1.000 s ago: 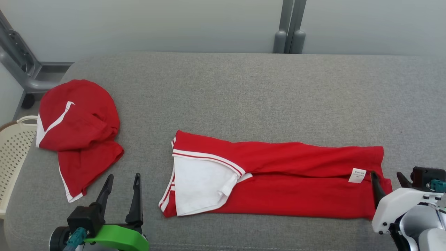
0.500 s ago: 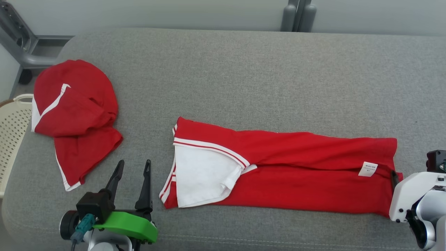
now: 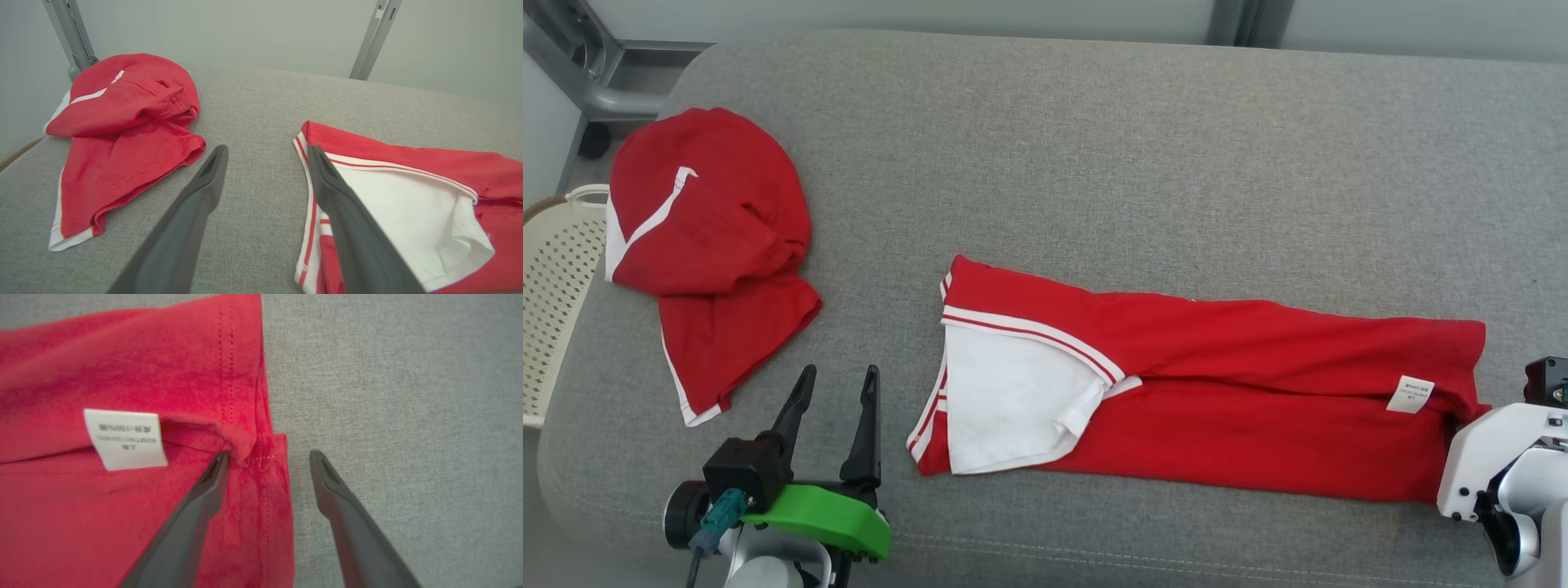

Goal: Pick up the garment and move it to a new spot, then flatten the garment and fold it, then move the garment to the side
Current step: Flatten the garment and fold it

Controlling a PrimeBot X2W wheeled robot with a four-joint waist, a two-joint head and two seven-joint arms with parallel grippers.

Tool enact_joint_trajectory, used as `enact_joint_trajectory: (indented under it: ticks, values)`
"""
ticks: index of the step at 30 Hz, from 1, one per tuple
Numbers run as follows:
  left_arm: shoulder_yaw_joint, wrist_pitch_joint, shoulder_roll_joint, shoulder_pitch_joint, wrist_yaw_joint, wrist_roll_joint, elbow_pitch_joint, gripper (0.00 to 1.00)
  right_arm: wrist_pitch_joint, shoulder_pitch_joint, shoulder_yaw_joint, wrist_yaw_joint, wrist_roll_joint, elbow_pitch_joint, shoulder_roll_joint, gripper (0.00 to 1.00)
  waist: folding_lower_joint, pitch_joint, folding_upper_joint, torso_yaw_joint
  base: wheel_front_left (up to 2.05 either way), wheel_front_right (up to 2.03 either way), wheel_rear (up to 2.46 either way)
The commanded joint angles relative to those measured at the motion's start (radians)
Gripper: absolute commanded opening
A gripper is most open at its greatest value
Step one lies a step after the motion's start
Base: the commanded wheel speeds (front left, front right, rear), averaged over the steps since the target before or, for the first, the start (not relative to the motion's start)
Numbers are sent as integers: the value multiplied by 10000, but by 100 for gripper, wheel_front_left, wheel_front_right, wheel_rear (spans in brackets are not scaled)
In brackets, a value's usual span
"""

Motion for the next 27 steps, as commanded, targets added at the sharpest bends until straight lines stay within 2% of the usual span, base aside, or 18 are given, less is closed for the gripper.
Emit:
enact_joint_trajectory:
  ticks: [1, 12, 13, 14, 16, 17, 27]
  values:
    - [24, -30, -26, -219, -68, 91, 18, 100, -14, -112, -64, -7, -33, 97, -36, 100, 0, 19, 0, 51, 0, 0, 0]
    - [-12, -30, -95, -340, -199, 74, 202, 100, 492, -490, -252, -1, 607, 792, 1, 100, 0, 206, 0, 428, 0, 0, 0]
    - [-3, -30, -98, -346, -202, 74, 213, 100, 576, -517, -278, -1, 661, 828, 5, 62, 0, 213, 0, 456, 0, 0, 0]
    - [-3, -30, -98, -346, -202, 74, 213, 100, 576, -517, -278, -1, 661, 828, 5, 62, 0, 213, 0, 456, 0, 0, 0]
    - [10, -30, -107, -362, -211, 75, 230, 100, 734, -586, -262, -1, 704, 851, 8, 11, 0, 218, 0, 506, 0, 0, 0]
    - [19, -30, -115, -367, -217, 70, 235, 100, 811, -583, -217, -3, 733, 844, 8, 0, 0, 212, 0, 525, 0, 0, 0]
    - [132, -30, -182, -289, -251, 48, 274, 100, 1204, -568, -335, -4, 693, 62, -36, 0, 0, 109, 0, 460, 0, 0, 0]
